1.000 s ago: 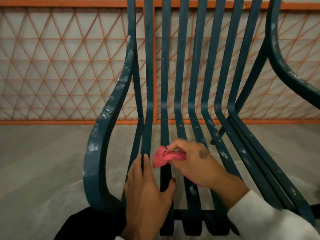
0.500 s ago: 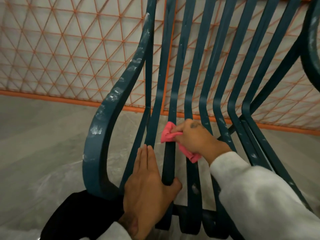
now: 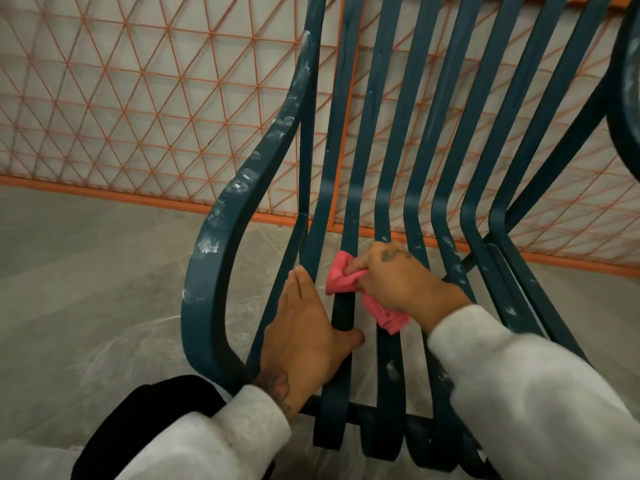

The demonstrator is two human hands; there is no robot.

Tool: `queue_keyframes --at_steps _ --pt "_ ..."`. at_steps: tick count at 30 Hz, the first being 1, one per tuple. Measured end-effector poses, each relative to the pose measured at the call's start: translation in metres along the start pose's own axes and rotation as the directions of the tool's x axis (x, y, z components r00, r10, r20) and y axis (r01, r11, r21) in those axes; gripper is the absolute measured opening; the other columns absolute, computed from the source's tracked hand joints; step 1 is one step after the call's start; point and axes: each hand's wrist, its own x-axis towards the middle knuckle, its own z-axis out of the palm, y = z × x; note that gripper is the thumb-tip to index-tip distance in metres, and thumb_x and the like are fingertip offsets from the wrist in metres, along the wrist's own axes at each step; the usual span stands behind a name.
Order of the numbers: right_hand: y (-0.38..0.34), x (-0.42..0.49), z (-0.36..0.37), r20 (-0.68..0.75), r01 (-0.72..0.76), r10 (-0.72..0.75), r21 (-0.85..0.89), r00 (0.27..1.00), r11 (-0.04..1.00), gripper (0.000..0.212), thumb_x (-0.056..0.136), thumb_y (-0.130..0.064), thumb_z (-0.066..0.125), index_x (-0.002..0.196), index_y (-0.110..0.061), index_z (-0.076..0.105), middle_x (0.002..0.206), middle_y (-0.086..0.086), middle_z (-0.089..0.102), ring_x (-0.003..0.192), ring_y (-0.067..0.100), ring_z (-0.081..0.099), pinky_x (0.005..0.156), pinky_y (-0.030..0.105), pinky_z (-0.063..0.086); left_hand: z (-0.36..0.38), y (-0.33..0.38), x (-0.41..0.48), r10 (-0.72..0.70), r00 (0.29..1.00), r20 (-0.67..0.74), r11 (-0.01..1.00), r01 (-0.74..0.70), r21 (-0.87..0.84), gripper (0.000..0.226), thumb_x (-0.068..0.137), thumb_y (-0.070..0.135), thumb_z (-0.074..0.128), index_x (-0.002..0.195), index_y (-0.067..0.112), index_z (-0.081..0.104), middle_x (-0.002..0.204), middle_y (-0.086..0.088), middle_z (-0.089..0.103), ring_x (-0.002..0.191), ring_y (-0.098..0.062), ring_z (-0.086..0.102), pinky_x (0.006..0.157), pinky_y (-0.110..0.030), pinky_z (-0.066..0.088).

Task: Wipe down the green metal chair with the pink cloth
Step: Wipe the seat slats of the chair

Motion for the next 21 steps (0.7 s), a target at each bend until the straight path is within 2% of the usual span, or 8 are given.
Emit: queue_keyframes --at_steps 4,8,10,14,18,21 --pt "0.000 0.012 0.001 -0.028 -0.001 0.001 -0.010 1.000 1.000 0.031 0.092 -0.012 0.062 0.111 -0.034 0.072 0.119 -0.004 0.064 0.103 0.016 0.059 0.091 0.029 0.052 -0.002 0.001 0.001 -0.075 0.997 0.003 0.997 0.075 -0.015 0.135 0.064 0.070 0.075 0.158 0.017 -0.006 0.164 0.001 0.016 0.144 -0.021 0.032 0.108 -0.041 0.042" --pt "-0.007 -0.029 0.003 0.042 0.095 -0.094 -0.027 0.995 0.995 0.035 0.093 -0.008 0.057 0.107 -0.035 0.074 0.098 -0.009 0.068 0.090 0.012 0.061 0.079 0.021 0.049 -0.003 0.001 0.005 -0.119 0.993 0.018 0.993 0.120 -0.020 0.134 0.060 0.072 0.075 0.158 0.020 0.000 0.151 0.000 0.032 0.133 -0.022 0.044 0.095 -0.038 0.047" --pt "-0.007 -0.038 0.003 0.059 0.157 -0.153 -0.061 0.986 0.986 0.034 0.092 -0.007 0.057 0.106 -0.032 0.076 0.097 -0.008 0.071 0.088 0.012 0.063 0.079 0.021 0.050 -0.002 0.003 0.006 -0.123 0.992 0.020 0.992 0.124 -0.013 0.133 0.060 0.074 0.075 0.157 0.020 0.003 0.150 0.000 0.034 0.130 -0.023 0.047 0.094 -0.038 0.047" --pt "0.007 -0.009 0.002 -0.008 0.054 -0.054 0.021 0.999 0.998 0.030 0.093 -0.013 0.061 0.108 -0.037 0.073 0.103 -0.006 0.068 0.087 0.011 0.062 0.074 0.025 0.054 -0.001 0.004 0.004 -0.109 0.994 0.000 0.993 0.109 0.035 0.127 0.064 0.076 0.070 0.157 0.021 0.004 0.145 0.000 0.036 0.124 -0.022 0.051 0.084 -0.035 0.048" --pt "0.012 0.027 0.009 -0.064 -0.027 0.024 -0.043 0.998 0.999 0.034 0.092 -0.011 0.061 0.114 -0.035 0.070 0.115 -0.001 0.066 0.097 0.019 0.063 0.091 0.038 0.055 -0.001 0.003 0.004 -0.104 0.994 0.013 0.994 0.104 0.042 0.130 0.064 0.077 0.069 0.158 0.022 -0.001 0.146 0.000 0.034 0.124 -0.023 0.051 0.082 -0.034 0.045" --pt "0.008 0.016 0.011 -0.030 0.014 -0.017 -0.078 0.999 0.997 0.036 0.091 -0.006 0.059 0.111 -0.033 0.073 0.105 -0.003 0.067 0.092 0.017 0.063 0.084 0.034 0.057 -0.001 0.004 0.003 -0.099 0.995 0.005 0.994 0.098 0.043 0.129 0.065 0.077 0.069 0.158 0.021 -0.001 0.148 0.001 0.033 0.125 -0.023 0.052 0.078 -0.030 0.040"
